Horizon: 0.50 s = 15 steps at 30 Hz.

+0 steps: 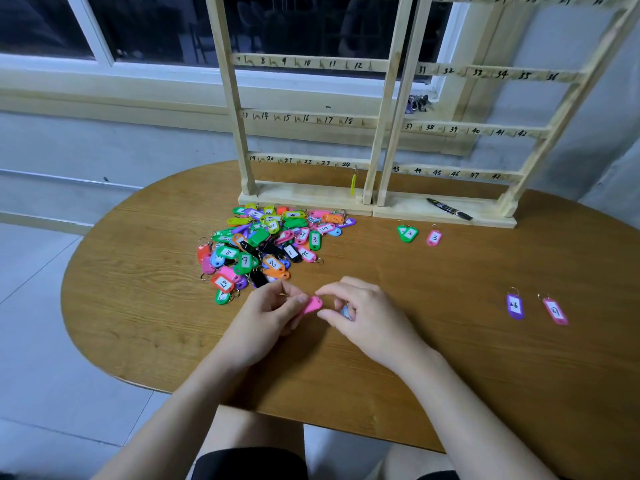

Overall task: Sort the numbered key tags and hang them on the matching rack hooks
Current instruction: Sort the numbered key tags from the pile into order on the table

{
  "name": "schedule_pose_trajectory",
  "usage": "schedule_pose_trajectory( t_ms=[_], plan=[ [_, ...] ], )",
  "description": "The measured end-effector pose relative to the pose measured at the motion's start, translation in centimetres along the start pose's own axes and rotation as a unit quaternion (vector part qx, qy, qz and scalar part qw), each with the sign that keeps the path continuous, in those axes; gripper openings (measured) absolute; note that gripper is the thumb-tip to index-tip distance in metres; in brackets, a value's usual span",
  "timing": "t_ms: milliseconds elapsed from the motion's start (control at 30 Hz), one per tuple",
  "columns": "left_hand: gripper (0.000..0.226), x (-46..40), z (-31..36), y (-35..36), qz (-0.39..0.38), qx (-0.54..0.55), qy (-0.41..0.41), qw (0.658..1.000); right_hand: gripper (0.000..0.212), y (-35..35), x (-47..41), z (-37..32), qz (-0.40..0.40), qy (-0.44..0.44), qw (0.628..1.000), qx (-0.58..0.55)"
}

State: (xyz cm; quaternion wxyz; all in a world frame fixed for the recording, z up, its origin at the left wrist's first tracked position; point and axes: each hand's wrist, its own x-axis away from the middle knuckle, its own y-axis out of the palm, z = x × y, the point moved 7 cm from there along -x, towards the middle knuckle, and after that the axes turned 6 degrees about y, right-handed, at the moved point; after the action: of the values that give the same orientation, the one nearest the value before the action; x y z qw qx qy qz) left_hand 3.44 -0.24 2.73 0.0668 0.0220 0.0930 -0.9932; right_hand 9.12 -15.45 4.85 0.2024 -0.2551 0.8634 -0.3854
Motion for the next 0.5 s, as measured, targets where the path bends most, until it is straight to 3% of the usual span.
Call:
schedule_pose_trajectory(
  t_ms=[167,333,467,500],
  plan=[
    [0.033,-0.3,-0.2,-1.5,0.029,-0.013,0.003,0.999,0.013,0.1,-0.9,-1.2,-0.008,-0.035,0.998,0.048],
    [0.024,-1.2,-1.0,-5.2,0.106,-0.124,0.035,0.986,0.011,0.2,-1.1,0.1,-0.006,0.003,0.999,-0.042],
    [0.004,-1.2,-0.3,-7.0,0.173,-0.294,0.078,0.937,0.014,-0.1,-1.4,0.5,0.023,0.023,0.990,-0.140],
    [0.011,-1.2,-0.2,-7.0,0.179,-0.322,0.075,0.927,0.013,0.0,-1.5,0.6,0.017,0.033,0.983,-0.180]
  ],
)
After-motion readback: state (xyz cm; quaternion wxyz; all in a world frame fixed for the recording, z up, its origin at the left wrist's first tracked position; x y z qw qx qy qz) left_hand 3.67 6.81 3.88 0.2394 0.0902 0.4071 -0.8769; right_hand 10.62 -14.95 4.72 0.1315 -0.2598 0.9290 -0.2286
